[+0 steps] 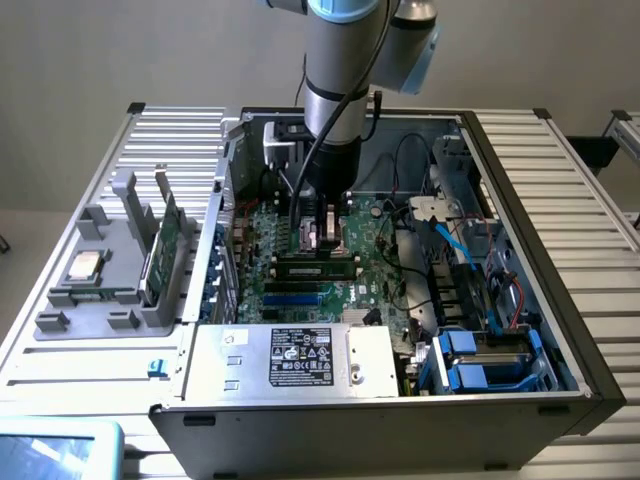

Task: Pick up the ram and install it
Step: 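Press down the ram until it locks into place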

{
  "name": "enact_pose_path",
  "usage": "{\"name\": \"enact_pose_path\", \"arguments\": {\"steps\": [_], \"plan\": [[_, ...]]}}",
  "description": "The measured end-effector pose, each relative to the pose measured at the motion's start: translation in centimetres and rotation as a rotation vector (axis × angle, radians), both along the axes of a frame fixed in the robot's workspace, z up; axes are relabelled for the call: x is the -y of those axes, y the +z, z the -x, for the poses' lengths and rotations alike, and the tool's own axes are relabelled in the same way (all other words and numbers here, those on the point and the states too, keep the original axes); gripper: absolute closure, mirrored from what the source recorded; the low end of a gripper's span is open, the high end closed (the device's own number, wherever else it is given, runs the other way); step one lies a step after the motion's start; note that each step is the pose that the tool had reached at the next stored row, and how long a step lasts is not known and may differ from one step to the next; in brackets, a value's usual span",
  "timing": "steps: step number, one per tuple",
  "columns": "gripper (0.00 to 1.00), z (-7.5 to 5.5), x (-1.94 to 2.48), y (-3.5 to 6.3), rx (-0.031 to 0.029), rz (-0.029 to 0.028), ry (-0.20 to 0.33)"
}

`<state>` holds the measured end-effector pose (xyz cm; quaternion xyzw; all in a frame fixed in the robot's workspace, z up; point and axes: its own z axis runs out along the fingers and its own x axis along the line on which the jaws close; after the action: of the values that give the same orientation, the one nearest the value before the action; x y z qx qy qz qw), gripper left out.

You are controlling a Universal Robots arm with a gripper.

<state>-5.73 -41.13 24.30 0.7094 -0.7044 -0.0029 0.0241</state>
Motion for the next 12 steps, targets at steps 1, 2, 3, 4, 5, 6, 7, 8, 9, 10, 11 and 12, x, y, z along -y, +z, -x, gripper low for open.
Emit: {"name": "enact_pose_path", "arguments": {"steps": [1,2,3,4,5,6,7,8,9,10,11,12], "plan": [[0.91,0.0,0.0,0.0,0.0001,0.0,0.0],[0.91,0.0,0.0,-0.01,0.0,0.0,0.0],[0.91,0.03,0.01,-0.04,0.0001,-0.0001,0.0],[0.91,0.08,0.01,-0.06,0.0001,0.0,0.0],[0.91,0.14,0.0,-0.09,0.0001,-0.0002,0.0],[0.91,0.23,0.0,-0.11,0.0002,-0.0008,0.0],[0.91,0.3,0.0,-0.14,0.0001,-0.0009,0.0],[0.91,0.3,0.0,-0.14,0.0001,-0.001,0.0],[0.91,0.3,0.0,-0.14,0.002,-0.0019,0.0],[0.91,0.3,0.0,-0.14,0.0095,-0.0052,0.0],[0.91,0.3,0.0,-0.14,0.0109,-0.008,0.0],[0.91,0.31,0.0,-0.14,0.0114,-0.0107,0.0]]}}
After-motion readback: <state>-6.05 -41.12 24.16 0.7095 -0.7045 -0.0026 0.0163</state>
